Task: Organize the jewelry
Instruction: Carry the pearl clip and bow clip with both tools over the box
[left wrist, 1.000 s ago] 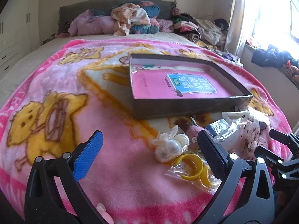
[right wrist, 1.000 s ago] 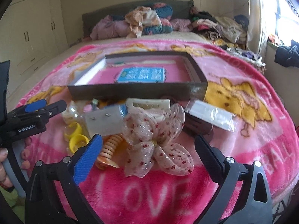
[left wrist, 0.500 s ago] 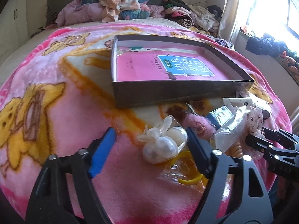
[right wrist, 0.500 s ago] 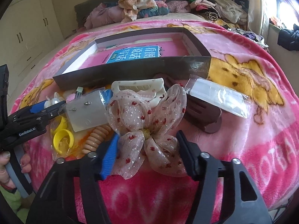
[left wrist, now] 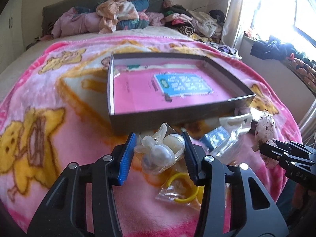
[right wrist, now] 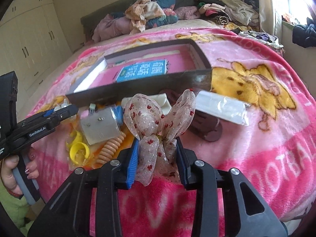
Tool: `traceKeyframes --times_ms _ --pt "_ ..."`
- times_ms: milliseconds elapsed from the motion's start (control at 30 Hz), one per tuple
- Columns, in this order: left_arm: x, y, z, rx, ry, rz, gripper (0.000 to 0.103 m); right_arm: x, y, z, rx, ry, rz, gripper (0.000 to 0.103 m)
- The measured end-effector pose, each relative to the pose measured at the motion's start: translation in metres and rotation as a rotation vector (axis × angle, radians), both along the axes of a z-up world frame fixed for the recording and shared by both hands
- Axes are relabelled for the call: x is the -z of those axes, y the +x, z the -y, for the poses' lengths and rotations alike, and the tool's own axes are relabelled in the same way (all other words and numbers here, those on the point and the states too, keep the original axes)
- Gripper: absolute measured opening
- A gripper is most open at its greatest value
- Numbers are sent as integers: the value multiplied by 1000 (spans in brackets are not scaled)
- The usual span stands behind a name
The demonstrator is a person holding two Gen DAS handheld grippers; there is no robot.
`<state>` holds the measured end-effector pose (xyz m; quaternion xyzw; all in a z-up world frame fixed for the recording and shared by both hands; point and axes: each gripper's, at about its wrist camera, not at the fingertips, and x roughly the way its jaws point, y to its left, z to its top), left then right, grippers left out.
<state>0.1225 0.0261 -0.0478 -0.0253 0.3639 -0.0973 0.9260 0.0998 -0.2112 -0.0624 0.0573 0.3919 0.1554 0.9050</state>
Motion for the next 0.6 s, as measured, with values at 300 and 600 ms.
traceKeyframes --times_ms 300,600 --pt "-19 22 7 5 -3 35 38 -28 12 6 10 10 53 33" --pt "-19 50 13 6 -2 30 38 -49 42 6 7 -6 99 33"
